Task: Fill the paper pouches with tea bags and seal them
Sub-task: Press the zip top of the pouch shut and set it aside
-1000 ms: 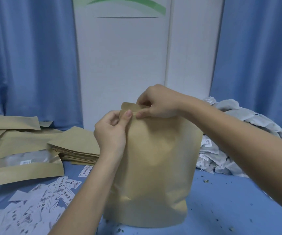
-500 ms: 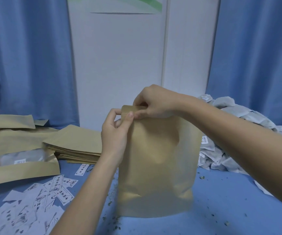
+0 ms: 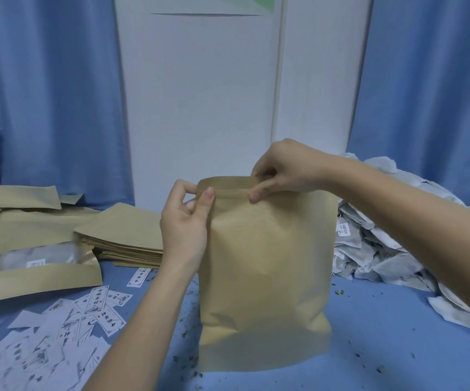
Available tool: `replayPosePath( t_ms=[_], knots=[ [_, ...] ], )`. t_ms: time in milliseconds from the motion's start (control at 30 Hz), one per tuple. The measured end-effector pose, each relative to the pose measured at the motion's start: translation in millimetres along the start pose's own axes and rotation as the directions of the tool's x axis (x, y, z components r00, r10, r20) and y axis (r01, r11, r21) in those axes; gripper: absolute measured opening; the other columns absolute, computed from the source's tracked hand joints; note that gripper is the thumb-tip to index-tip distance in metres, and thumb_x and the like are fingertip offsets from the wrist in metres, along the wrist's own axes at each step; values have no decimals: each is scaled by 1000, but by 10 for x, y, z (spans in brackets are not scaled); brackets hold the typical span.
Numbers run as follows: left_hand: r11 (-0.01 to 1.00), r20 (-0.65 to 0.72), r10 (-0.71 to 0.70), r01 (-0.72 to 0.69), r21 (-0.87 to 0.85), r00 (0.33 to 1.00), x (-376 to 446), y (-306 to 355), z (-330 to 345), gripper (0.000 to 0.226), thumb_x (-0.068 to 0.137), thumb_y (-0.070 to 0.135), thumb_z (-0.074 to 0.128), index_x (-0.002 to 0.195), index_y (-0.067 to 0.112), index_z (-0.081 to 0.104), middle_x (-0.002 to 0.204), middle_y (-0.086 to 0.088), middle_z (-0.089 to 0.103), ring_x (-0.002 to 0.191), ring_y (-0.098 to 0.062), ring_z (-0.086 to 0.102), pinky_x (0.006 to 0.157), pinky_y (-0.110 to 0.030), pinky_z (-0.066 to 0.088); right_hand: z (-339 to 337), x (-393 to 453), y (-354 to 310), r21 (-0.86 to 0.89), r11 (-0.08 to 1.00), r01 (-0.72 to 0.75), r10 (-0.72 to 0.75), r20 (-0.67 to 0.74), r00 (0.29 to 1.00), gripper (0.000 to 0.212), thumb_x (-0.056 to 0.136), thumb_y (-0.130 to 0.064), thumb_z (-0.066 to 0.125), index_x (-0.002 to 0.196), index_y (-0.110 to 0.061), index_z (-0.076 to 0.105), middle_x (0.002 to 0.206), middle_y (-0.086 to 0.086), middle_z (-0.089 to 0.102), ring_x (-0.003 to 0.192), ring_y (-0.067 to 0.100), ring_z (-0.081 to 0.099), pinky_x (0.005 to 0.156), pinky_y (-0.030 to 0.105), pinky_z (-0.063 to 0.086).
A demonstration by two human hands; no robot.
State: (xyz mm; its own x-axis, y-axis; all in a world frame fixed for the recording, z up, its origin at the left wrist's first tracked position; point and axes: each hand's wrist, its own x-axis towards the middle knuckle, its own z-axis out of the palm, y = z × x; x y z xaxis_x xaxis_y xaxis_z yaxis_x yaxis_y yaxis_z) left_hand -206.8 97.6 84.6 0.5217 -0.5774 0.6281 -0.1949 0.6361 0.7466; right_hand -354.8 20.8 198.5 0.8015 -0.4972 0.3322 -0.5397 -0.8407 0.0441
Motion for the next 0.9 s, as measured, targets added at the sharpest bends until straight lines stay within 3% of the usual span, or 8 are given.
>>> replayPosePath(
  t_ms=[67, 133, 200, 300, 467, 733, 900],
  knots=[
    [1000, 5, 2, -2, -16, 1000, 22, 7, 4, 27, 92, 21, 59, 72, 21, 41, 43, 8, 40, 36, -3, 21, 38, -15, 19, 1, -23, 37, -21, 1000, 12, -12, -13, 1000, 38, 76, -42, 72, 60, -12, 55, 46, -4, 36, 50, 4, 39, 49, 21, 26],
    [999, -23, -5, 4, -32, 1000, 50, 4, -13, 28, 92, 21, 60, 71, 22, 41, 49, -2, 44, 39, -5, 23, 40, -18, 21, -8, -56, 74, 1, 999, 33, -33, -25, 999, 44, 77, -39, 72, 57, -10, 46, 48, -4, 29, 49, 8, 34, 48, 21, 25],
    [999, -41, -9, 7, -44, 999, 79, -4, -49, 28, 92, 21, 60, 71, 22, 41, 49, 1, 46, 43, -8, 26, 43, -21, 21, -29, -102, 125, -2, 999, 39, -39, -37, 999, 50, 78, -38, 71, 55, -11, 36, 50, -3, 24, 50, 10, 28, 47, 21, 24],
    [999, -26, -2, 1, -46, 1000, 103, -3, -83, 29, 93, 18, 59, 70, 22, 41, 41, 11, 43, 38, -4, 25, 39, -17, 21, -16, -153, 204, -23, 999, 26, -28, -71, 997, 47, 78, -39, 70, 63, 0, 49, 53, 0, 29, 53, 12, 26, 49, 22, 22],
    [999, -31, -19, 18, -49, 999, 169, -33, -198, 29, 91, 18, 60, 69, 26, 42, 41, 9, 45, 43, -6, 29, 42, -17, 25, 38, -220, 292, -21, 1000, 8, -10, -84, 996, 49, 80, -41, 67, 75, 6, 58, 56, 4, 34, 56, 13, 27, 51, 23, 23],
    [998, -21, -1, 0, -66, 1000, 246, -76, -265, 30, 92, 20, 60, 68, 29, 45, 40, 12, 46, 41, -2, 31, 42, -15, 27, 63, -304, 443, -13, 999, -39, 37, -126, 991, 44, 79, -42, 67, 77, 1, 61, 58, 4, 43, 57, 11, 37, 55, 21, 28],
    [996, 3, -3, 3, -86, 1000, 290, -94, -256, 36, 90, 22, 62, 61, 39, 51, 45, 11, 53, 45, -6, 38, 45, -17, 32, 92, -309, 456, -34, 998, -54, 49, -134, 990, 44, 80, -41, 67, 56, -15, 41, 49, -4, 32, 55, 1, 40, 53, 16, 31]
  ],
)
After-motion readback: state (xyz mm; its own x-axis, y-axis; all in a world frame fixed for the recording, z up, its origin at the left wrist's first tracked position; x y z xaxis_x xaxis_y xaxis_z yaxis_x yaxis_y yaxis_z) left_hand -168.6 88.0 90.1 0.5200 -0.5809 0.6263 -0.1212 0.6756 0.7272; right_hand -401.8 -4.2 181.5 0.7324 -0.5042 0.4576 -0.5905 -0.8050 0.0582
